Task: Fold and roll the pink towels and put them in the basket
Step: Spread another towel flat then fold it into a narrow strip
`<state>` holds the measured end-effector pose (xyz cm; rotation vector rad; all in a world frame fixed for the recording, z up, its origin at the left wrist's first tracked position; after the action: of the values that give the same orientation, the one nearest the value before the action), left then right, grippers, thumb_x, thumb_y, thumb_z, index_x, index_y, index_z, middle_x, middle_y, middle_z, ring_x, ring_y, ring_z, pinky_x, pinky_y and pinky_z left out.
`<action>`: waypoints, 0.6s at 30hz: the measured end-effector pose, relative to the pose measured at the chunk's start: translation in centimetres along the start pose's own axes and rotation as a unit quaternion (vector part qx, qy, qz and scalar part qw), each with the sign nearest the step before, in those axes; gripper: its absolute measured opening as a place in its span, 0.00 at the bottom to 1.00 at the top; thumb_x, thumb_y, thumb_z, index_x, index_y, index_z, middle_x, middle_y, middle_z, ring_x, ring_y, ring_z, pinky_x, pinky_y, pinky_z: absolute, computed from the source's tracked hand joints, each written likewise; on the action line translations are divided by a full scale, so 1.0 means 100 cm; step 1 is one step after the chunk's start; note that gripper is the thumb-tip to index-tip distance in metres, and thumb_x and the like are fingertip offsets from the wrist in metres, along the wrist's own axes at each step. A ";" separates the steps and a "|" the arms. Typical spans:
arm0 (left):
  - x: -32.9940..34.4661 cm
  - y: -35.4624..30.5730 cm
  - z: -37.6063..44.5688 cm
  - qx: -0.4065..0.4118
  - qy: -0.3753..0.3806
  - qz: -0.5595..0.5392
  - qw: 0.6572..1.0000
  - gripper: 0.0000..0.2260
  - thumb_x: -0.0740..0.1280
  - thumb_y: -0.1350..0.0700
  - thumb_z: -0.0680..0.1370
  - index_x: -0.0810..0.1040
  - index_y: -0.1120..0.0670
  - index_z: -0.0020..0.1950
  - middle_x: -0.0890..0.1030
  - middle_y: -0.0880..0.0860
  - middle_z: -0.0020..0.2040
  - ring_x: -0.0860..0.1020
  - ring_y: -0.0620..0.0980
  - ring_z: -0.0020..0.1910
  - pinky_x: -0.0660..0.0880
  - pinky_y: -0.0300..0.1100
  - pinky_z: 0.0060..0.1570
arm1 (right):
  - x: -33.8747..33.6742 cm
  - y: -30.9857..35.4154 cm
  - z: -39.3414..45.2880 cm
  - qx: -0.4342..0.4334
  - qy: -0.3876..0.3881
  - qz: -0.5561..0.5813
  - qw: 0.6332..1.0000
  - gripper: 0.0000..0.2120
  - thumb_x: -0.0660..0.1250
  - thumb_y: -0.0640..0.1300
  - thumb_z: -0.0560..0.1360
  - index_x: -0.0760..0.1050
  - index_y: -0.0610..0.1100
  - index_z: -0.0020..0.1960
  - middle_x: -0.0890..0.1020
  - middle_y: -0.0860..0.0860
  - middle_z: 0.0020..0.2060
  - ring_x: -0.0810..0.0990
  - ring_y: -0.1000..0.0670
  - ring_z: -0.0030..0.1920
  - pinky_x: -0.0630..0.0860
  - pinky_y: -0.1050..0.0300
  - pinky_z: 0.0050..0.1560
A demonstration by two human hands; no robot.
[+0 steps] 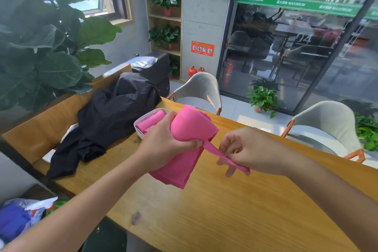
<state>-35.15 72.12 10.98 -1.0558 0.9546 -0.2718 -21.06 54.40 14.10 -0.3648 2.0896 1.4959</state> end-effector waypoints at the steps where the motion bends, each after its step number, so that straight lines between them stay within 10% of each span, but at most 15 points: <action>1: 0.000 -0.001 0.000 0.001 0.000 -0.001 1.000 0.34 0.78 0.29 0.59 0.73 0.38 0.60 0.78 0.36 0.51 0.80 0.36 0.45 0.83 0.50 0.42 | 0.003 0.001 0.001 0.008 0.015 -0.022 1.000 0.04 0.69 0.35 0.74 0.80 0.43 0.46 0.87 0.52 0.40 0.87 0.50 0.39 0.75 0.62 0.28; 3: 0.000 -0.003 0.001 0.004 -0.001 -0.006 1.000 0.32 0.78 0.31 0.60 0.74 0.39 0.59 0.79 0.36 0.50 0.80 0.37 0.44 0.83 0.50 0.41 | 0.009 0.003 0.002 0.031 0.026 -0.072 0.997 0.07 0.77 0.43 0.69 0.82 0.46 0.45 0.87 0.56 0.40 0.86 0.55 0.39 0.78 0.61 0.33; 9: -0.015 -0.002 0.006 -0.026 -0.052 -0.088 0.994 0.28 0.79 0.36 0.60 0.75 0.41 0.55 0.82 0.42 0.47 0.83 0.43 0.42 0.83 0.51 0.41 | 0.023 0.003 0.004 0.078 0.045 -0.040 0.995 0.60 0.84 0.64 0.47 0.65 0.52 0.74 0.74 0.63 0.66 0.75 0.64 0.63 0.78 0.58 0.62; 18: -0.018 -0.006 0.011 -0.065 -0.179 -0.259 0.947 0.23 0.79 0.43 0.62 0.77 0.42 0.54 0.83 0.46 0.47 0.84 0.49 0.46 0.84 0.54 0.46 | 0.054 0.013 0.015 0.000 -0.023 0.199 0.980 0.60 0.86 0.54 0.50 0.61 0.49 0.77 0.71 0.60 0.70 0.74 0.61 0.67 0.78 0.52 0.64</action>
<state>-35.16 73.57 12.62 -1.4162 0.3579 -0.4336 -25.74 56.77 11.69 0.0971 2.2140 1.7054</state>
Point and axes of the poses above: each hand's wrist, its own z-axis towards the middle knuckle, its own x-axis out of the palm, y = z × x, the point moved 4 cm from there along z, towards the middle knuckle
